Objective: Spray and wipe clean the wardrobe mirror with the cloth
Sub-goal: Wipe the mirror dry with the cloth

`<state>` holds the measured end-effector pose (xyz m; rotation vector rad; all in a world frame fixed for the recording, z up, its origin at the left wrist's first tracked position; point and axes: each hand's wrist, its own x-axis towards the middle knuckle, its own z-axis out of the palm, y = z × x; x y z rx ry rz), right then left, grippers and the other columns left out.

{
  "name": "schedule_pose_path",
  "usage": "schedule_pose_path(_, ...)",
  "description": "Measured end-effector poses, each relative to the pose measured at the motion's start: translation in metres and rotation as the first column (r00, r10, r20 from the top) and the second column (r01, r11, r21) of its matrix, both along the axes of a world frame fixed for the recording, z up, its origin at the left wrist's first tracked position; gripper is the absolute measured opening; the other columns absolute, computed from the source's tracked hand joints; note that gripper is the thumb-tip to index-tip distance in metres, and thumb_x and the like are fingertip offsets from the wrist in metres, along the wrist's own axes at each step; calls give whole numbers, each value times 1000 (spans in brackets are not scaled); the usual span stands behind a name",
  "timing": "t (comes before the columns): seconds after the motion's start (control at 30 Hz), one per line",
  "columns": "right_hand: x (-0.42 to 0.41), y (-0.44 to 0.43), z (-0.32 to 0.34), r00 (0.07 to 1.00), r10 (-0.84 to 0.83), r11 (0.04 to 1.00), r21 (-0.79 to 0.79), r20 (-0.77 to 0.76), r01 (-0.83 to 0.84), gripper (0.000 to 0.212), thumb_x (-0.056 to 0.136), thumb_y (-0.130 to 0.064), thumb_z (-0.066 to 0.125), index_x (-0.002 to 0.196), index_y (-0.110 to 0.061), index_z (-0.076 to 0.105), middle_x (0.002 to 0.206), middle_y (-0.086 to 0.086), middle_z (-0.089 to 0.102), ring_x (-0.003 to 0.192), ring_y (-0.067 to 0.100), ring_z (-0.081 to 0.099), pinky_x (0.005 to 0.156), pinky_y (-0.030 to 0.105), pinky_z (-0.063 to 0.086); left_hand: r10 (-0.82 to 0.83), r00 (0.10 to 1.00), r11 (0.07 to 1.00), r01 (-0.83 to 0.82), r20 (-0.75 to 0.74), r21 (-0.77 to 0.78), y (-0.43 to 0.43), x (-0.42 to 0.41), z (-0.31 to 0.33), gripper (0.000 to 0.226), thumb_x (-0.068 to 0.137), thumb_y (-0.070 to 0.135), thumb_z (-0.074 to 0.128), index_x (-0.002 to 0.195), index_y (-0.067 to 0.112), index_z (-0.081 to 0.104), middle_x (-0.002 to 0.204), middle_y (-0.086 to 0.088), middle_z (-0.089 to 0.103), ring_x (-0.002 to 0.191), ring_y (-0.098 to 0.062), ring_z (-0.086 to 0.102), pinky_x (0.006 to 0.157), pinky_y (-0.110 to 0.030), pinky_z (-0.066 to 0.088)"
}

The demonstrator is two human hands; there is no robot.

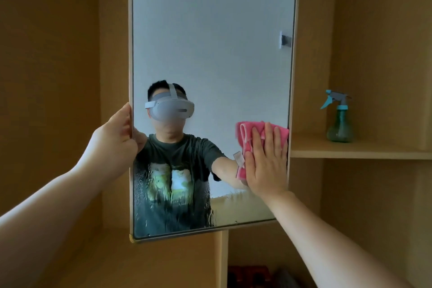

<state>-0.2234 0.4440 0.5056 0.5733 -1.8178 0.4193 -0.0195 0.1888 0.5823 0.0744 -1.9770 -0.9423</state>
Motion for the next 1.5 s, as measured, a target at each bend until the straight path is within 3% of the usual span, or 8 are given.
schedule_pose_path(0.17, -2, 5, 21, 999, -38, 998, 46, -6, 39, 57, 102, -43, 10, 155, -22, 4, 163, 11, 5, 151, 28, -3, 120, 53, 7, 3, 1000, 1000, -3, 5, 17, 1, 4, 0, 66, 84, -4, 45, 119, 52, 49, 86, 11, 70, 84, -15, 70, 78, -47, 60)
schedule_pose_path(0.37, -3, 14, 76, 998, -67, 997, 42, 2, 67, 58, 102, -41, 13, 155, -20, 9, 163, 12, 6, 151, 28, -3, 121, 52, 4, 1, 1000, 999, -1, 11, 51, 2, 5, 1, 71, 84, -8, 41, 136, 41, 43, 89, 9, 71, 82, -5, 70, 81, -39, 59)
schedule_pose_path(0.6, -7, 19, 129, 997, -74, 997, -36, 6, 74, 58, 102, -43, 14, 156, -23, 9, 164, 11, 6, 150, 30, -1, 121, 51, 2, 4, 1000, 1000, -4, -21, 26, 6, 7, 1, 70, 83, -10, 40, 129, 43, 47, 90, 10, 70, 78, 2, 68, 74, -22, 54)
schedule_pose_path(0.67, -8, 19, 122, 998, -69, 997, -22, -4, 69, 58, 102, -43, 12, 156, -23, 6, 164, 11, 5, 151, 29, -3, 121, 51, 2, 7, 999, 1000, -7, -34, 21, 9, 8, 0, 74, 83, -9, 42, 130, 48, 47, 87, 14, 70, 76, 7, 67, 71, -19, 51)
schedule_pose_path(0.8, -11, 22, 103, 998, -50, 999, -7, -21, 50, 58, 102, -41, 13, 156, -22, 7, 163, 12, 6, 150, 30, -2, 121, 52, 3, 10, 999, 1000, -10, -32, -10, 12, 13, 0, 91, 81, -12, 40, 95, 78, 44, 86, 21, 69, 75, 0, 67, 71, -16, 53)
schedule_pose_path(1.0, -16, 26, 54, 997, -43, 999, 27, -56, 45, 57, 103, -39, 13, 156, -17, 13, 162, 16, 11, 150, 33, 2, 120, 56, 9, -14, 1000, 1000, 13, -18, -23, 10, 12, -1, 70, 79, -11, 42, 112, 48, 56, 87, 15, 70, 79, -10, 69, 77, -42, 60)
schedule_pose_path(1.33, -8, 28, -60, 1000, -7, 994, 111, -6, 7, 58, 103, -41, 12, 156, -17, 13, 161, 18, 9, 150, 35, 5, 118, 58, 11, -28, 1000, 1000, 28, -9, -7, 10, 12, -1, 82, 76, -13, 39, 116, 57, 54, 89, 15, 68, 83, -13, 70, 71, -41, 61)
schedule_pose_path(1.5, -2, 23, -96, 998, -30, 992, 125, 60, 22, 59, 103, -42, 14, 151, -12, 31, 160, 19, 14, 149, 38, 10, 117, 61, 13, -43, 999, 999, 43, 0, 3, 6, 10, -2, 80, 79, -12, 46, 121, 55, 53, 91, 18, 68, 84, -13, 70, 72, -43, 61)
